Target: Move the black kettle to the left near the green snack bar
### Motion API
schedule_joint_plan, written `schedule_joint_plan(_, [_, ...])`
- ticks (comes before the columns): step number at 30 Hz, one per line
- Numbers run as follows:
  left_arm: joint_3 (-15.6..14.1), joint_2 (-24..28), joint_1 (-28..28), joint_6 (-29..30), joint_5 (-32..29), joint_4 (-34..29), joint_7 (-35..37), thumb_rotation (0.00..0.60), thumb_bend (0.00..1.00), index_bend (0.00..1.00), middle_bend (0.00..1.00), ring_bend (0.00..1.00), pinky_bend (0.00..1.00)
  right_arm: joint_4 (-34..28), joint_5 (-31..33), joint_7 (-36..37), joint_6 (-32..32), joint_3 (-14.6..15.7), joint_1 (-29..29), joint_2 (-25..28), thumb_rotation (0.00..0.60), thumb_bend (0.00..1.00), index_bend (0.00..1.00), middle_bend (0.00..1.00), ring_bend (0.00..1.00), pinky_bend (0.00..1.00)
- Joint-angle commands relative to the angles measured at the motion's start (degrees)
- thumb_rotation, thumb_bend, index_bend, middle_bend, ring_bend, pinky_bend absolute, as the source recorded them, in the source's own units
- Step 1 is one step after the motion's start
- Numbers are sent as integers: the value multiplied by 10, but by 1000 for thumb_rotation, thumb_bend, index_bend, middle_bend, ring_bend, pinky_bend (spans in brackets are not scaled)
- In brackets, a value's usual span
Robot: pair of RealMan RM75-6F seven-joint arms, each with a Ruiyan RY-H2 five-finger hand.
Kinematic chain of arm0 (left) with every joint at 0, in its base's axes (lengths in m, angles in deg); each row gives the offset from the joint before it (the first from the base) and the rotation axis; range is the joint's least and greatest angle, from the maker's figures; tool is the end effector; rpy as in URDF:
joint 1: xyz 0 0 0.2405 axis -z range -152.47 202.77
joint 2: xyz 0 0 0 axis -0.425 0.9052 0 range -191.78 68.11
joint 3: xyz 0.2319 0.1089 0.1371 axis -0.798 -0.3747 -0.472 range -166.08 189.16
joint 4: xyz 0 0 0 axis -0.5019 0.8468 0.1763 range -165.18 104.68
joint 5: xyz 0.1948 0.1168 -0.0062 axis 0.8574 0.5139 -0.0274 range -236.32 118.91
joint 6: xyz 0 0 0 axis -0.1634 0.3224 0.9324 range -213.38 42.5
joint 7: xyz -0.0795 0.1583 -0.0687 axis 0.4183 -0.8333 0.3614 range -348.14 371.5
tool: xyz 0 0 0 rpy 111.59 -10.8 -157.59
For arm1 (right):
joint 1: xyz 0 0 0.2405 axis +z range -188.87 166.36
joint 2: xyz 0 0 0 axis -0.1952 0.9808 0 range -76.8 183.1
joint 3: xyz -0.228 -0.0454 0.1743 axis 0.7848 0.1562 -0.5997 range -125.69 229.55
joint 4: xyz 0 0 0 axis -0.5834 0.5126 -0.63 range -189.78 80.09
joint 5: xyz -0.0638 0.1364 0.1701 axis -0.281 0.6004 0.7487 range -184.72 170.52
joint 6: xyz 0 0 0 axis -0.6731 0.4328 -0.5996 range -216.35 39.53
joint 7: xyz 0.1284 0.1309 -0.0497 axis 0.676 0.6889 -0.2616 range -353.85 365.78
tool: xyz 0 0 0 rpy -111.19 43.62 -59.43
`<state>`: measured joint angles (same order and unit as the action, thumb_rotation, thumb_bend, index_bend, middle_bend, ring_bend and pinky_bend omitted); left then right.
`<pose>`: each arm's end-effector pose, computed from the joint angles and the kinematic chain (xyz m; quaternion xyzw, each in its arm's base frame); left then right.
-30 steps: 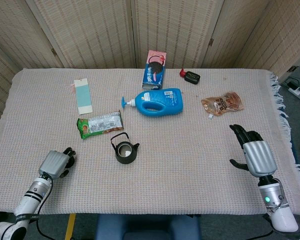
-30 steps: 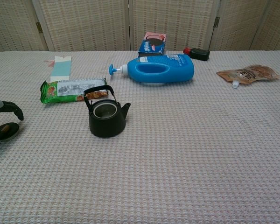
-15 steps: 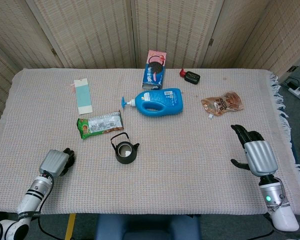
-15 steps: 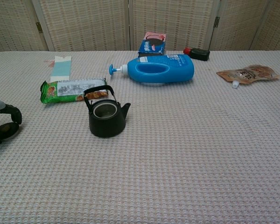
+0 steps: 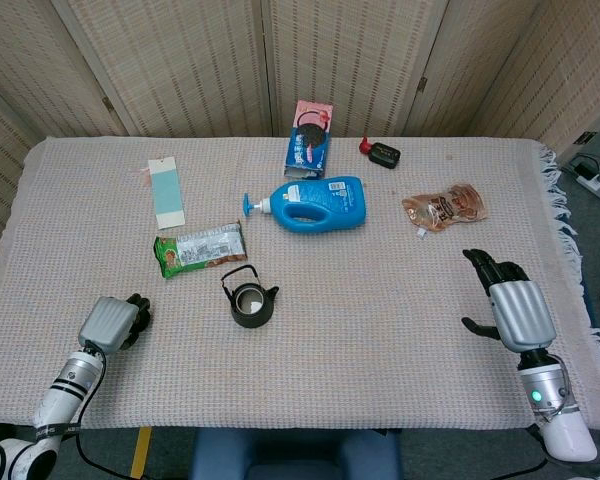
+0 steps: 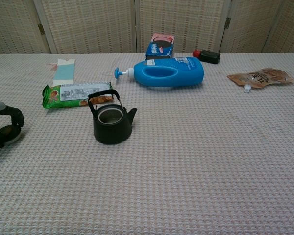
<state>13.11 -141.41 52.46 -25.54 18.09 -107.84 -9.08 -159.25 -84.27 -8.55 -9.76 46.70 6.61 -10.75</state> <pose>-0.3178 0.3537 0.0150 -0.7706 -0.2958 -0.2363 0.5127 -0.2676 -0.3019 0.1335 0.6345 -0.3635 0.3938 0.5570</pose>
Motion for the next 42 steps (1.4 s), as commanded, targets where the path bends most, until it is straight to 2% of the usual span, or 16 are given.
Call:
schedule_joint_plan(1, [0,18,1,18,19,-28,-3,600,315,439,405,784,612,-1,-1,0,1,-2,-1,1,600,92,107,175,287,230])
schedule_joint_plan(3, [1,28,2,24,28,-45,-6,600,315,439,405,784,612,-2,-2,0,1,-3,-2,2,600,92,107,175,288,230])
schedule_joint_plan(10, [4,77,28,40,93,-164,-39,600,315,436,405,784,627,-5,-2,5,3,-7,-9,5,600,92,107,175,287,230])
schedule_joint_plan(17, [24,72,69,10,109,-236,-84,600,315,437,408,785,634,-2,-5,14,6,-10,-16,6,600,92,107,175,287,230])
schedule_joint_plan(22, [51,47,103,-27,70,-246,-121,600,315,437,408,788,634,1,-7,22,7,-11,-21,8,600,92,107,175,286,230])
schedule_joint_plan(29, [82,4,152,-72,-21,-230,-188,600,315,436,408,787,634,8,-4,33,4,-13,-25,9,600,92,107,175,287,230])
schedule_joint_plan(42, [99,-61,228,-95,-164,-185,-277,600,316,433,408,785,634,19,-1,50,-1,-17,-32,13,600,92,108,175,288,230])
